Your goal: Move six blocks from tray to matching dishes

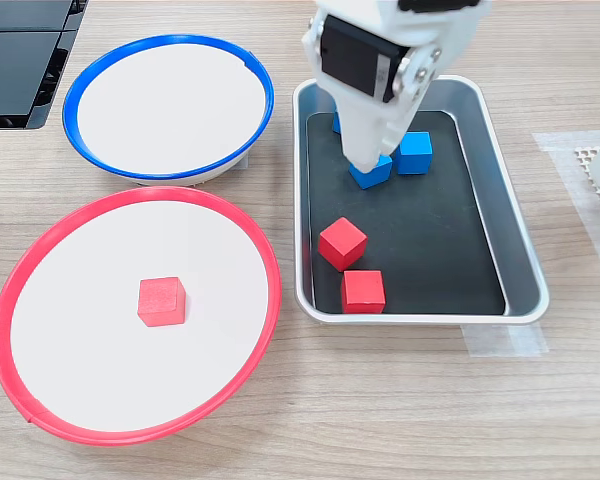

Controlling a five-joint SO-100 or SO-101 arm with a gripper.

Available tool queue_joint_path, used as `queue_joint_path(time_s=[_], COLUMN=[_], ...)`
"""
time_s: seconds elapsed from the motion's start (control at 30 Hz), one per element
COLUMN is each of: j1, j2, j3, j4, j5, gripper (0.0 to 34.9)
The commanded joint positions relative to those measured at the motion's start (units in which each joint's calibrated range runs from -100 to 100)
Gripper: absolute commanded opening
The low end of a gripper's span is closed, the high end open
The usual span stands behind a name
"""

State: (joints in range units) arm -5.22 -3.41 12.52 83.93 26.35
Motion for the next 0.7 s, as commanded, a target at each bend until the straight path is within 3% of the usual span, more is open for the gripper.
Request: queue_joint_path(time_s=[0.0,0.23,0.6,0.67], j1=[1.6,0.0,-1.98,-1.98], j2=[-3.03,2.94,8.57,10.62], j3=[7.64,8.46,8.82,8.55], j4=[-6.71,-13.98,-16.12,-16.78], j5=[2.69,2.3,2.2,2.59], gripper=[14.5,19.7,19.7,18.1])
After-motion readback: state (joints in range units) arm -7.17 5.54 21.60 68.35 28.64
